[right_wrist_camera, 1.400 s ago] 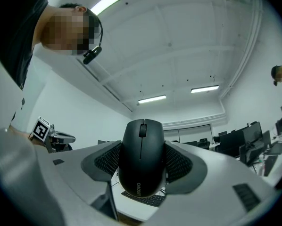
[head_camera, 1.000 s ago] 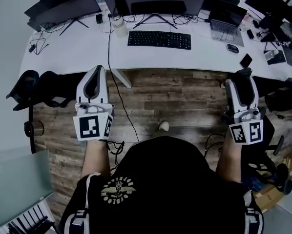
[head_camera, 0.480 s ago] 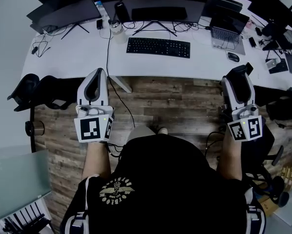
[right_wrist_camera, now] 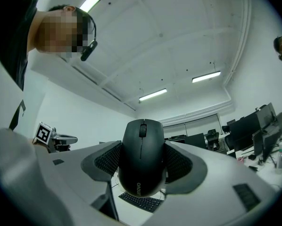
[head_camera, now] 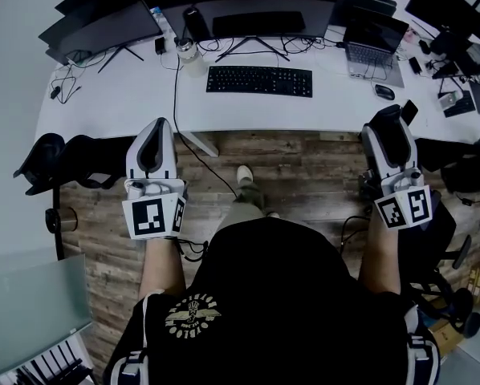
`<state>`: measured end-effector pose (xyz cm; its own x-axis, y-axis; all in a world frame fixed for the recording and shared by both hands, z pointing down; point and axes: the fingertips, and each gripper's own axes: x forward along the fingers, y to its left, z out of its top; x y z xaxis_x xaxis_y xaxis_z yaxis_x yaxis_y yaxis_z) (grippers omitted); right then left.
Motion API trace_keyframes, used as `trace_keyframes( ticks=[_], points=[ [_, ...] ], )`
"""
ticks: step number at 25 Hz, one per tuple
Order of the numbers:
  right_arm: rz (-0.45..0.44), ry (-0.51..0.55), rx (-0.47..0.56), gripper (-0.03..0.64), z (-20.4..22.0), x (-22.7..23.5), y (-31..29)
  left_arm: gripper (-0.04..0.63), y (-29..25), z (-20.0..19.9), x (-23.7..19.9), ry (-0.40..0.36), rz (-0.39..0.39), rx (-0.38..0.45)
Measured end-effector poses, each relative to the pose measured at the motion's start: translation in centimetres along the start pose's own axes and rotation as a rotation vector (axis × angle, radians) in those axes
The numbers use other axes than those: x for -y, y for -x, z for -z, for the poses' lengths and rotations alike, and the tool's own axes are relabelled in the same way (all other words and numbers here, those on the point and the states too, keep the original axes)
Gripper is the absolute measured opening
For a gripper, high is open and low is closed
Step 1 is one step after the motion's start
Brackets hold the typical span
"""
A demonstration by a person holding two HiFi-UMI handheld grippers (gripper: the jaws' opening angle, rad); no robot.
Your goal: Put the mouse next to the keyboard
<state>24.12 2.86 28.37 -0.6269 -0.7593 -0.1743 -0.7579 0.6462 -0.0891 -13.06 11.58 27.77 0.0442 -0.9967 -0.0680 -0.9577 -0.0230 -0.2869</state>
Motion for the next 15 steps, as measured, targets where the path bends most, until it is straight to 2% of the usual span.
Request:
trace_keyframes(
  ticks=[15],
  points=[
    [0.010, -0.022, -0.024, 0.285, 1.9, 0.2, -5.3, 0.002, -4.6, 2.5, -3.0, 0.020, 0.029, -0.012]
  ],
)
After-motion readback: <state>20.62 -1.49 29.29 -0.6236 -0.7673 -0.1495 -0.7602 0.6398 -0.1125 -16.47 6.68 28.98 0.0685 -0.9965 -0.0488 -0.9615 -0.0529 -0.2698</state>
